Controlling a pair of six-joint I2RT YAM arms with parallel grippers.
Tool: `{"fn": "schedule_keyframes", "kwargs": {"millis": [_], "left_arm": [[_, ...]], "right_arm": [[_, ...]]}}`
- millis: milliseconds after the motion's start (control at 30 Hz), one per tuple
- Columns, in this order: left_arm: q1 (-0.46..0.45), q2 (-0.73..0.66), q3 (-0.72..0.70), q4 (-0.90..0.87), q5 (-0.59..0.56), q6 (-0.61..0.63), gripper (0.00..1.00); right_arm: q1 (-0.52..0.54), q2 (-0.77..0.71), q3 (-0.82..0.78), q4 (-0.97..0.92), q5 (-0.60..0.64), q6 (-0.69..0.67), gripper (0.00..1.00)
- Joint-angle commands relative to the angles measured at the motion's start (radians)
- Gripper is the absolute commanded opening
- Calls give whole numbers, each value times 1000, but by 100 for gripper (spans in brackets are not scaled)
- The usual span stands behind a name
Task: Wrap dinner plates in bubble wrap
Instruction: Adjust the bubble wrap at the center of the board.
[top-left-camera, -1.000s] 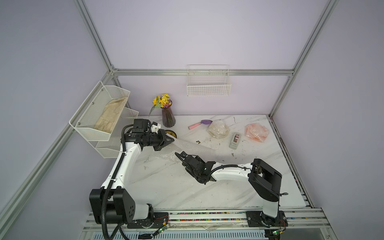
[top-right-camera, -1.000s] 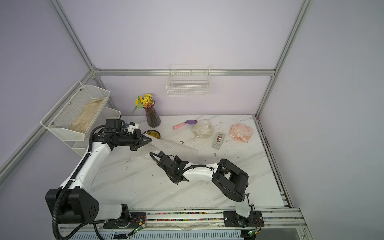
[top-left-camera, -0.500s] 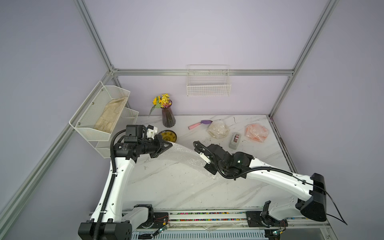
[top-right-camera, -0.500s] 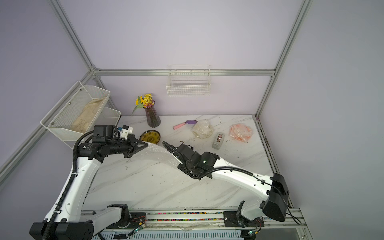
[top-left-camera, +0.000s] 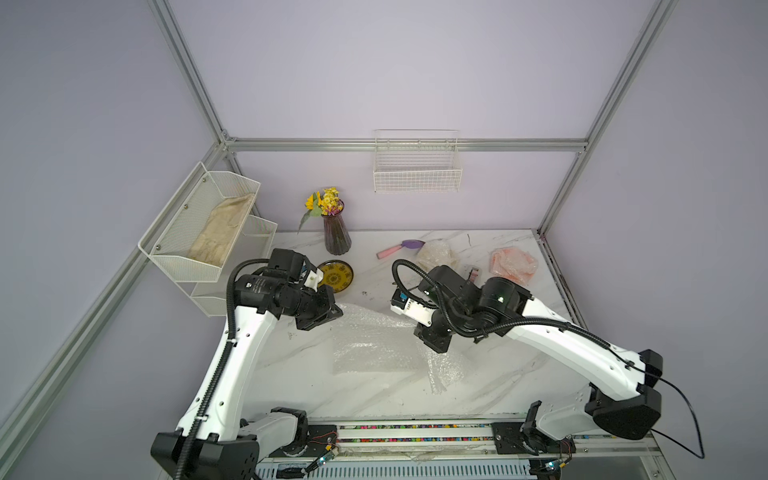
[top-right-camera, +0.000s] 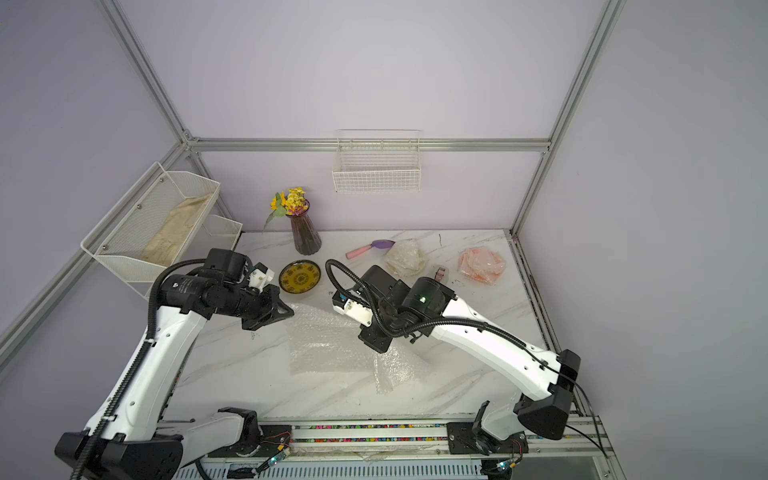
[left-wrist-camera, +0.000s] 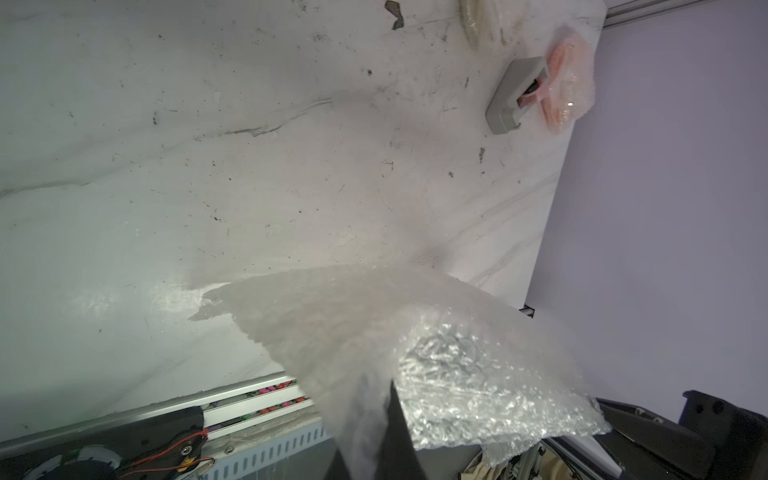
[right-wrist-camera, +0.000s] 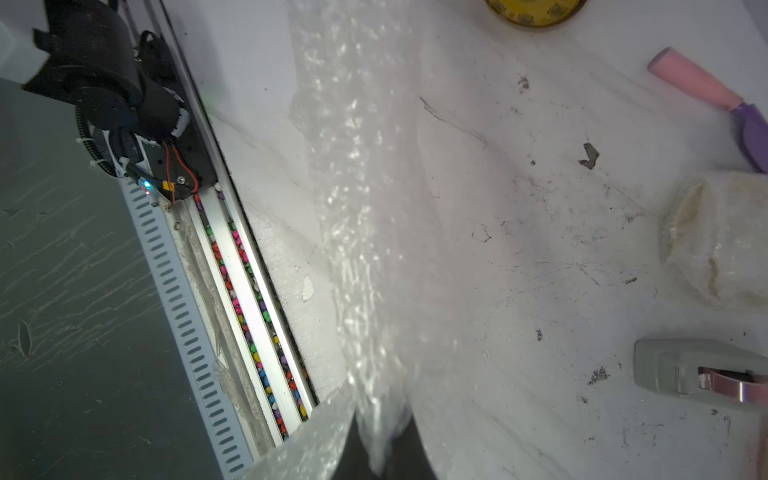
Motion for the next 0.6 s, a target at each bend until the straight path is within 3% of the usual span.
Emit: {"fn": "schedule_keyframes", "kwargs": {"millis": [0,133,267,400,533,567], "left_arm": [[8,107,84,-8,-188,105,3],[12,244,149,2,-276,143,14],[12,313,227,-9,-339,153,41],[-28,296,190,16,-284,131,43],[-143,275,32,89,-229,63,43],[-174,270,-18,127,-218,35,43]], "right_arm": [[-102,70,7,-61,-81,-83,0],[-218,214,8,9,-223,-123,0],[-268,399,92,10,-255,-156,0],[-306,541,188,11,-294,-145,0],[-326,610,231,13,-295,-137,0],[-330,617,238,17,-248,-128,15]]}}
